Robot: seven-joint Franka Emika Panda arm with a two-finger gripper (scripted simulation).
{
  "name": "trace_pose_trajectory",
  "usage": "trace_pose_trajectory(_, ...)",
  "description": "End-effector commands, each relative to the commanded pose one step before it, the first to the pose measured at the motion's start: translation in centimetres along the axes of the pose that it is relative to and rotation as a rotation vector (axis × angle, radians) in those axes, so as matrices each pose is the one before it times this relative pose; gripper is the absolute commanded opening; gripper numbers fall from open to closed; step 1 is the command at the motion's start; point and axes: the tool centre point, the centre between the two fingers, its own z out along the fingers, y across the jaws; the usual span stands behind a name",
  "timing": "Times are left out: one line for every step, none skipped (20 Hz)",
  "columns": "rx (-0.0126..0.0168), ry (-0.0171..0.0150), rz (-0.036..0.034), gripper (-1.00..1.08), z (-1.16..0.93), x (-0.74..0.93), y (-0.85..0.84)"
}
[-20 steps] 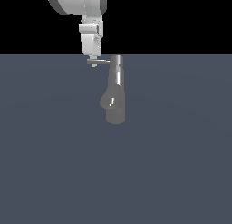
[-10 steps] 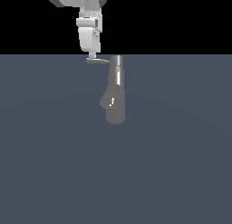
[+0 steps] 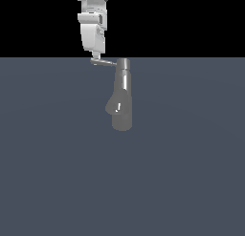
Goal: Turn on the faucet by rotating a designated handle.
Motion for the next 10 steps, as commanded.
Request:
trace_pose_trajectory(-0.01622, 0.00145, -0.00352, -1.0, 0.361, -0.244, 1.009)
trace_pose_trajectory(0.00017, -0.00027, 0.00061, -1.0, -0.116, 0.038, 0.24)
trace_pose_trajectory(0.0, 0.0, 0.0, -1.0, -0.101, -0.011, 0.246)
trace_pose_trajectory(0.0, 0.0, 0.0, -1.0, -0.103, -0.011, 0.249)
trace_pose_trajectory(0.0, 0.0, 0.0, -1.0, -0.104, -0.011, 0.251)
trace_pose_trajectory(0.0, 0.0, 0.0, -1.0, -0.105, -0.011, 0.253)
trace_pose_trajectory(0.0, 0.0, 0.0, -1.0, -0.106, -0.011, 0.255)
trace_pose_trajectory(0.0, 0.0, 0.0, -1.0, -0.107, -0.012, 0.258)
trace_pose_trajectory(0.0, 0.0, 0.0, -1.0, -0.109, -0.012, 0.26)
trace_pose_trajectory(0.0, 0.0, 0.0, -1.0, -0.11, -0.012, 0.262)
